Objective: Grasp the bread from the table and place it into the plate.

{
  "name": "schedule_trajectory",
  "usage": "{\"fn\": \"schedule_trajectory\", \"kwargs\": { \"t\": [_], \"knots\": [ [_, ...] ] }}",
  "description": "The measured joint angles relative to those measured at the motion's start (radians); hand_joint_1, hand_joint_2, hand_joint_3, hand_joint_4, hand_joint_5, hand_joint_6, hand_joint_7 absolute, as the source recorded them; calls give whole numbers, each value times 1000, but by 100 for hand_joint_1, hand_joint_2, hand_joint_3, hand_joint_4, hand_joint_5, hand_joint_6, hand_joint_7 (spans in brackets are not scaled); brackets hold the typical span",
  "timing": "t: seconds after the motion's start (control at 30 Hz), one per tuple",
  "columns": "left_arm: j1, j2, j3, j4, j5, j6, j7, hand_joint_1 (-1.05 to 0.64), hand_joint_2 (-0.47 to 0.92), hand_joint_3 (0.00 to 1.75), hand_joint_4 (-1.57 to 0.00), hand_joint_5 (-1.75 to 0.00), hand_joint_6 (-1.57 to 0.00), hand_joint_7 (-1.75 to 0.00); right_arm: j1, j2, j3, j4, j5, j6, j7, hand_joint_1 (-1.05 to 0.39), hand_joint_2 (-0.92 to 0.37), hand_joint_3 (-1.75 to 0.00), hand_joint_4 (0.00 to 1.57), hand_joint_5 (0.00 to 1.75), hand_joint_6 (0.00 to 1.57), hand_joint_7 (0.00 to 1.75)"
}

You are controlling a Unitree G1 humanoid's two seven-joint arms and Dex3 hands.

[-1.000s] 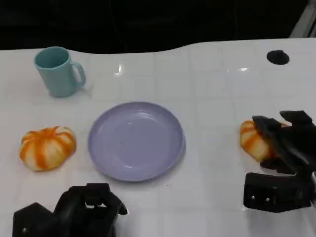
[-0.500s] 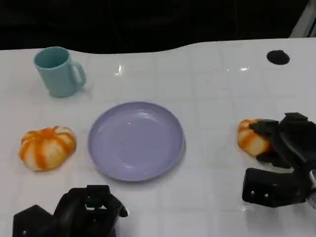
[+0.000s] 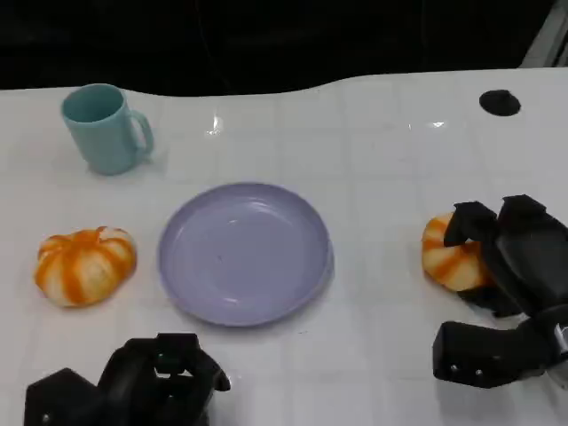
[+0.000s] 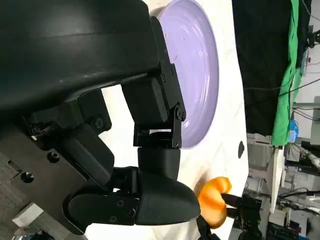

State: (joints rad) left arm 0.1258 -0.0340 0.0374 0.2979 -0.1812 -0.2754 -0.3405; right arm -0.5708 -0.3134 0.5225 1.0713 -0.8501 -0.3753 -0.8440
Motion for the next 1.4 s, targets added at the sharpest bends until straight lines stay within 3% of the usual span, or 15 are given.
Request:
{"fn": "schedule_trajectory", "kwargs": {
  "t": [0.23, 0.7, 0.83, 1.13, 1.27, 1.4],
  "knots": [
    [-1, 0, 1, 0, -1, 1, 0, -105, 48, 80, -157, -125, -138, -85, 25, -5, 3, -69, 0, -63, -59, -17, -33, -119, 97, 175, 71, 175],
    [-2, 0, 0, 1, 0, 3, 0, -105, 50, 79, -157, -125, -138, -85, 27, 18, 1, -253, 10, -146, -31, -15, -25, -144, 100, 175, 76, 175],
    [-3, 0, 0, 1, 0, 3, 0, -105, 50, 79, -157, -125, -138, -85, 26, 46, 2, -284, 10, -150, -11, -17, -30, -142, 99, 175, 75, 175],
    [-4, -1, -1, 2, 0, 3, 0, -105, 49, 77, -157, -125, -139, -84, -22, 151, 15, -304, 11, -156, 69, -16, -24, -143, 101, 175, 76, 175],
    [-4, -1, -4, 3, 3, -2, 0, -105, 50, 78, -157, -124, -139, -83, -61, 197, 29, -284, 7, -155, 105, -17, -28, -137, 97, 175, 73, 175],
    [-4, -1, -9, 3, 7, -5, 0, -105, 50, 77, -157, -123, -139, -83, -89, 250, 54, -220, 1, -162, 115, -21, -37, -120, 97, 175, 73, 175]
  ]
}}
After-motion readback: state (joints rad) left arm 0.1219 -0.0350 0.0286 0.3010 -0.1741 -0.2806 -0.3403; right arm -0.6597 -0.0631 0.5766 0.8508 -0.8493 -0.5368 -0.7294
